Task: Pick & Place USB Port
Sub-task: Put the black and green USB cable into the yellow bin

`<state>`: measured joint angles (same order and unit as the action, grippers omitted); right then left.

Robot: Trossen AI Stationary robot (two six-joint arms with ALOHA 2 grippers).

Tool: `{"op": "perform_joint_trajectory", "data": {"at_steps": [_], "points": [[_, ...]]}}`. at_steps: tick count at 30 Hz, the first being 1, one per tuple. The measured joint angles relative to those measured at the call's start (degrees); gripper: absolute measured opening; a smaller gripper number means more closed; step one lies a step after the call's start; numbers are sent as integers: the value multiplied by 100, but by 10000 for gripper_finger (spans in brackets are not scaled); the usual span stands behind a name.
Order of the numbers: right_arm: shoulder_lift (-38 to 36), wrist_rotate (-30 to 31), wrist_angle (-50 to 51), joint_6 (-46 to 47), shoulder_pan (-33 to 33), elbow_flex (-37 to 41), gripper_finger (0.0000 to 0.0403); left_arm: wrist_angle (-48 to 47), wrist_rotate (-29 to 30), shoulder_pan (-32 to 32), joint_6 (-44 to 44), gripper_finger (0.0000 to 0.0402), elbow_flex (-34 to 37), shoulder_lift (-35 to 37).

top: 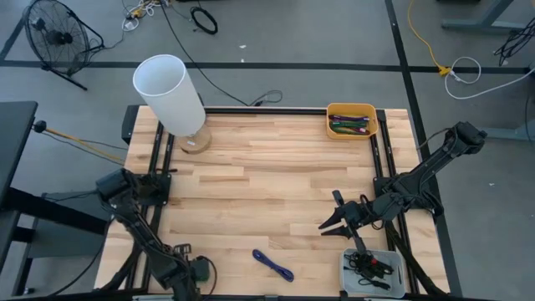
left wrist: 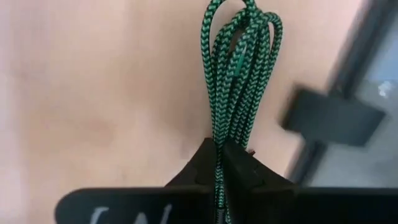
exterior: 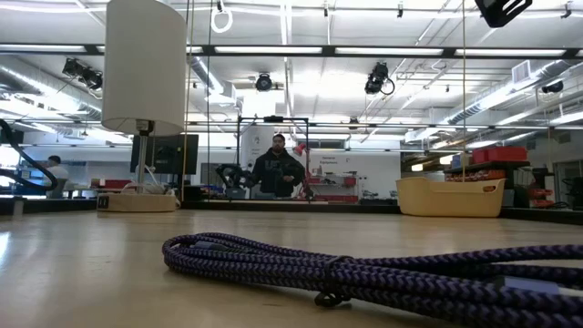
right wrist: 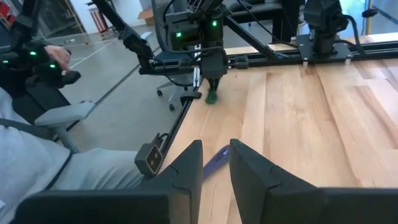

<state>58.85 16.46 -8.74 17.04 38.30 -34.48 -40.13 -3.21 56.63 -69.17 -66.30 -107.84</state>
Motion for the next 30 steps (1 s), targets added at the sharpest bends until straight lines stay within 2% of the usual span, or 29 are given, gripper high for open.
{"op": "perform_joint_trajectory", "data": {"at_steps": [6,9,14,18,20,22,25,30], "points": [[0,109,35,-3,-2,0,81,-1571,1214,-307,368,7,-855,-1],[-1,108,35,-3,0,0,81,-2649,1894,-464,405,7,-1420,47],[0,108,59,-3,0,0,81,-3700,3736,-714,561,7,-2480,58],[-2,121,75,-2,0,0,81,-3816,5193,-932,1488,6,-3170,58],[-2,216,75,-4,0,0,81,-3801,5726,-1086,2075,6,-3431,60],[-2,260,75,-6,0,0,81,-3773,6039,-1299,2617,6,-3632,58],[-2,262,72,-68,-2,0,81,-3672,6141,-1701,3317,6,-3883,60],[-2,480,56,-277,0,0,81,-2459,5560,-2457,5047,6,-3980,70]]}}
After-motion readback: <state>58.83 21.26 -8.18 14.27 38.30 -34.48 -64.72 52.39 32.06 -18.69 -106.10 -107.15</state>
